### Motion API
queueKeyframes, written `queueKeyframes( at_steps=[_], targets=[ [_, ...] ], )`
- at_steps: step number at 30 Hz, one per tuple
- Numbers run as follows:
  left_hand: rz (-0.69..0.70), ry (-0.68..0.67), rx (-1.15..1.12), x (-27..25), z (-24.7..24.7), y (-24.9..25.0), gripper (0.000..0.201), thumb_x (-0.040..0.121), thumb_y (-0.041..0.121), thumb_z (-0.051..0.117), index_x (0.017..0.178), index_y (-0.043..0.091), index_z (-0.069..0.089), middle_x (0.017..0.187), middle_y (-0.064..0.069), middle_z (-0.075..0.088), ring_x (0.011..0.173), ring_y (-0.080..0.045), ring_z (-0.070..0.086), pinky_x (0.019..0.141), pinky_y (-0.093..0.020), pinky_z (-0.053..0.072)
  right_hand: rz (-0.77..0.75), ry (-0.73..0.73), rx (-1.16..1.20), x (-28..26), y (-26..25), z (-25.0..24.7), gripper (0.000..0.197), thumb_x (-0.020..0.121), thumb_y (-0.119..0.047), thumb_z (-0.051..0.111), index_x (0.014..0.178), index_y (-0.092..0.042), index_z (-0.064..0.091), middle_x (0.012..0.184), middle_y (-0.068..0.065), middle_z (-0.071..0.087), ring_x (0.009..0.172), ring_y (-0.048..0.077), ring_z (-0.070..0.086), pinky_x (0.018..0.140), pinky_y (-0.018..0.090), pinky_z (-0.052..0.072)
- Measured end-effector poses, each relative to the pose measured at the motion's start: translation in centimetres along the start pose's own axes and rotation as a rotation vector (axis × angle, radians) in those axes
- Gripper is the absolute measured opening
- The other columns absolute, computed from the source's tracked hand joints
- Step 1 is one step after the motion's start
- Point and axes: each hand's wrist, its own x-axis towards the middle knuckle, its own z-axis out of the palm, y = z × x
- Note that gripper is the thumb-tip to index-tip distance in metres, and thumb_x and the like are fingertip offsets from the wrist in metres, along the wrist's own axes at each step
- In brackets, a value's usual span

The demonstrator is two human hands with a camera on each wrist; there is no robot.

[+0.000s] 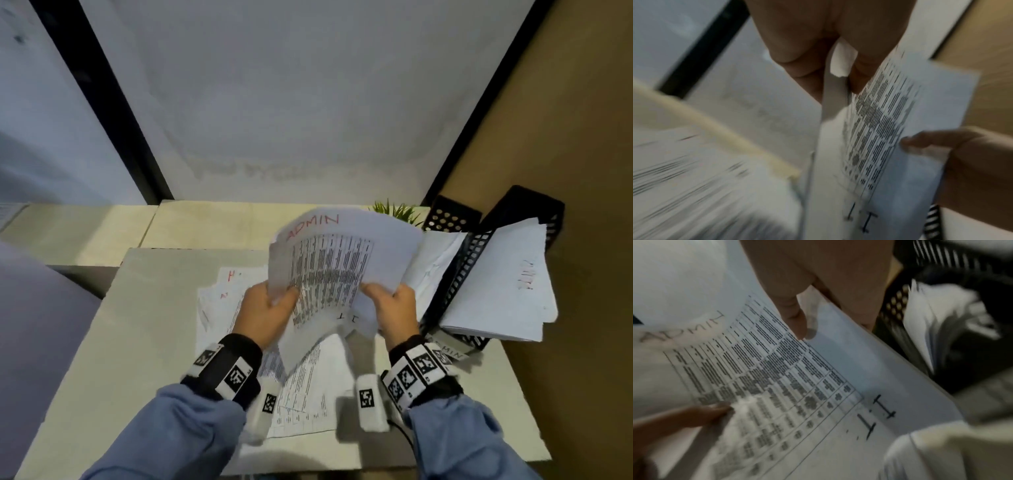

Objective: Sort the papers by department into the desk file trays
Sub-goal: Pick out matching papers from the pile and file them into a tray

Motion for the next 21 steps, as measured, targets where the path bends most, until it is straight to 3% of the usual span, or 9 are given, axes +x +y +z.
queueKeyframes(
  at_steps=[3, 6, 8, 10, 12, 14, 16, 18, 21],
  targets=[
    [0.17, -0.053, 0.031, -0.3, 2.3, 4.9, 0.033, 0.089, 0.02, 0.059, 0.073, -0.009, 0.055, 0.061, -0.013, 0.05, 0.055, -0.016, 0.046, 0.056, -0.026, 0.037, -0.194, 0.125, -0.021, 0.7, -3.4, -4.6, 0.01, 0.085, -0.006, 0.064, 0.092, -0.014, 0.065, 0.083, -0.005, 0.065, 0.069, -0.008, 0.061, 0.067, 0.013, 0.049],
    [0.401, -0.104, 0.084, -1.3, 5.0, 9.5, 0.04, 0.089, 0.011, 0.058, 0.053, 0.004, 0.043, 0.048, -0.012, 0.04, 0.047, -0.012, 0.033, 0.048, -0.018, 0.025, -0.301, 0.475, -0.133, 1.6, -4.8, -10.1, 0.047, 0.085, -0.024, 0.066, 0.129, -0.017, 0.052, 0.117, 0.003, 0.058, 0.105, 0.01, 0.057, 0.089, 0.026, 0.049],
    [0.547, -0.115, 0.114, -1.9, 7.0, 11.9, 0.05, 0.088, 0.002, 0.057, 0.05, 0.024, 0.034, 0.043, 0.006, 0.032, 0.044, -0.008, 0.027, 0.044, -0.015, 0.021, -0.185, 0.699, -0.302, 2.3, -4.6, -13.8, 0.077, 0.081, -0.038, 0.068, 0.145, -0.017, 0.031, 0.143, 0.009, 0.037, 0.13, 0.025, 0.039, 0.106, 0.043, 0.038],
    [0.646, -0.112, 0.101, -2.1, 9.0, 13.1, 0.04, 0.084, -0.005, 0.055, 0.054, 0.019, 0.046, 0.043, 0.008, 0.038, 0.042, -0.003, 0.034, 0.044, -0.01, 0.024, 0.079, 0.703, -0.389, 2.5, -4.3, -16.6, 0.096, 0.076, -0.044, 0.072, 0.149, -0.012, 0.018, 0.154, 0.016, 0.019, 0.141, 0.033, 0.022, 0.114, 0.05, 0.026],
    [0.724, -0.114, 0.14, -2.4, 10.9, 13.8, 0.016, 0.083, -0.006, 0.053, 0.079, 0.008, 0.06, 0.054, 0.009, 0.051, 0.046, 0.004, 0.044, 0.047, -0.004, 0.027, 0.254, 0.607, -0.371, 2.4, -3.6, -18.2, 0.087, 0.074, -0.038, 0.076, 0.141, -0.001, 0.033, 0.146, 0.02, 0.036, 0.132, 0.035, 0.039, 0.104, 0.043, 0.037],
    [0.735, -0.141, 0.237, -2.3, 12.8, 13.8, 0.031, 0.085, 0.001, 0.051, 0.109, 0.014, 0.064, 0.066, 0.002, 0.065, 0.054, -0.006, 0.051, 0.049, -0.003, 0.033, 0.245, 0.512, -0.302, 2.6, -2.7, -19.0, 0.054, 0.077, -0.02, 0.075, 0.12, 0.004, 0.055, 0.125, 0.021, 0.059, 0.107, 0.032, 0.059, 0.087, 0.035, 0.045],
    [0.734, -0.157, 0.326, -2.4, 14.5, 13.7, 0.051, 0.083, 0.007, 0.045, 0.13, 0.024, 0.054, 0.093, -0.009, 0.072, 0.067, -0.017, 0.062, 0.059, -0.023, 0.053, 0.168, 0.465, -0.276, 2.7, -2.2, -19.1, 0.034, 0.079, -0.005, 0.069, 0.111, 0.002, 0.063, 0.113, 0.021, 0.066, 0.093, 0.029, 0.062, 0.082, 0.035, 0.047],
    [0.734, -0.148, 0.383, -2.8, 15.8, 13.8, 0.06, 0.078, 0.008, 0.043, 0.136, 0.021, 0.049, 0.105, -0.016, 0.071, 0.082, -0.032, 0.066, 0.068, -0.037, 0.056, 0.065, 0.439, -0.272, 2.7, -2.3, -19.1, 0.028, 0.081, -0.001, 0.064, 0.109, -0.001, 0.064, 0.109, 0.02, 0.067, 0.089, 0.026, 0.06, 0.077, 0.033, 0.045],
    [0.77, -0.141, 0.425, -3.3, 17.9, 13.9, 0.058, 0.079, 0.004, 0.048, 0.136, 0.012, 0.047, 0.103, -0.02, 0.07, 0.084, -0.036, 0.066, 0.07, -0.041, 0.055, -0.036, 0.396, -0.303, 2.7, -2.4, -19.0, 0.016, 0.083, -0.001, 0.06, 0.097, -0.004, 0.066, 0.099, 0.02, 0.068, 0.086, 0.029, 0.061, 0.071, 0.033, 0.045]
  ],
)
